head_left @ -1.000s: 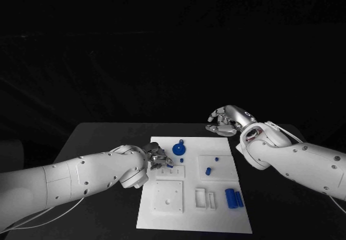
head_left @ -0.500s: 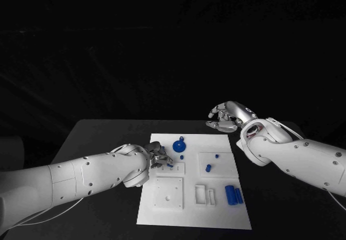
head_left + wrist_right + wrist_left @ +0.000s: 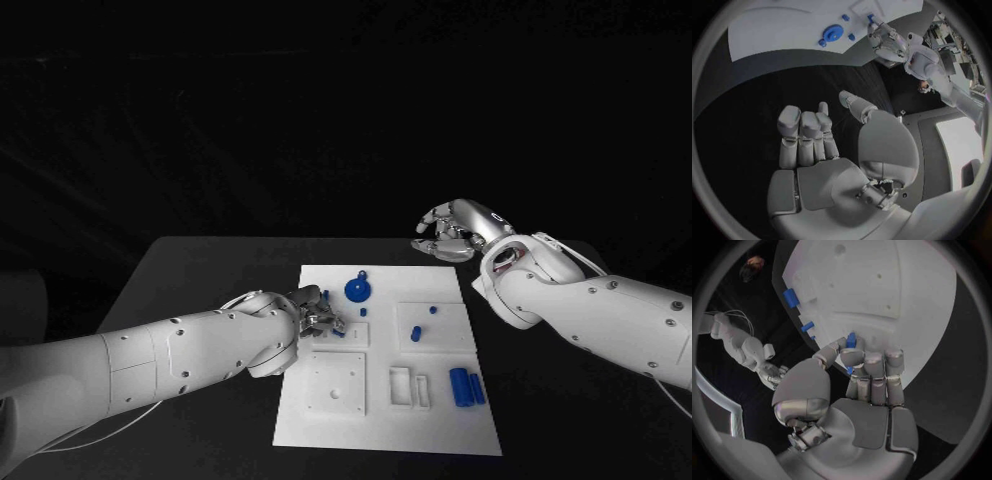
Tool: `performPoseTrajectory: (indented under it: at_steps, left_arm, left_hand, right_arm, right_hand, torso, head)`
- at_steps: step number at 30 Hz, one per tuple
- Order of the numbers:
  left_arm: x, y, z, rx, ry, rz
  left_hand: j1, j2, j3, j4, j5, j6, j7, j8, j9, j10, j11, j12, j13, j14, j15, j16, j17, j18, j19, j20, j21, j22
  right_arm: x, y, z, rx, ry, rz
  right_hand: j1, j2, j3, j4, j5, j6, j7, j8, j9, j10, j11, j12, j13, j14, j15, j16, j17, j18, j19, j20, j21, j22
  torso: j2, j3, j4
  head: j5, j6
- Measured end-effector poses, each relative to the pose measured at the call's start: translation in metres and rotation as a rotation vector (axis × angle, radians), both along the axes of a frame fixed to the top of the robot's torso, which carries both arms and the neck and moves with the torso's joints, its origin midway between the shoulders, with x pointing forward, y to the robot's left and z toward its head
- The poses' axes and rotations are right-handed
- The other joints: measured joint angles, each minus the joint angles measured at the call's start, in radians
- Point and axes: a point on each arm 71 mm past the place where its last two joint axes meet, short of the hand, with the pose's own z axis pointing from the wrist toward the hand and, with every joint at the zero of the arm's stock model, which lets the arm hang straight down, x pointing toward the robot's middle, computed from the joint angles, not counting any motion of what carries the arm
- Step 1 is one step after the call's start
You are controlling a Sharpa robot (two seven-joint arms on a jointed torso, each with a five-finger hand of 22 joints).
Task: Assemble the parts on the task board
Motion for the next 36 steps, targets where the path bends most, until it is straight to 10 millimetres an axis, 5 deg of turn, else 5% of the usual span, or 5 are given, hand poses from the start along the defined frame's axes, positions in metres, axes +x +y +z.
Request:
performPoseTrajectory:
  at_steps: [21,36]
  left_arm:
    - [0.0017,-0.0018,-0.0011,0.021,-0.019,-0.010]
    - [0.0014,-0.0043,-0.0027,0.020,-0.018,-0.015]
  left_hand:
    - [0.000,0.000,-0.001,0.005,0.000,0.002,-0.002,-0.001,0.000,0.000,0.000,0.008,0.000,0.000,0.000,0.004,-0.004,0.015,0.004,-0.004,0.000,0.001]
    - [-0.003,-0.003,0.000,0.003,-0.004,0.003,-0.003,0.004,0.057,0.000,0.000,0.008,-0.001,0.000,0.000,0.008,-0.006,0.016,0.006,-0.001,0.000,0.002]
  right_arm:
    - [-0.0001,0.0035,0.0001,0.003,0.000,0.007]
    - [-0.0002,0.0035,0.0001,0.003,0.001,0.007]
  right_hand:
    - [0.000,0.000,-0.003,0.003,0.004,0.000,0.000,0.000,0.000,0.000,-0.004,0.000,-0.001,-0.001,0.001,0.000,0.001,0.000,0.000,0.003,0.000,0.001]
    - [0.000,0.000,-0.003,0.003,0.008,0.002,-0.002,0.000,0.001,0.000,-0.004,0.000,-0.001,-0.002,0.002,0.000,0.001,0.000,-0.002,0.001,0.000,0.001]
  torso:
    - [-0.001,0.0007,-0.0001]
    - [0.000,0.0000,-0.0001]
  head:
    - [-0.003,-0.002]
    - [-0.007,-0.005]
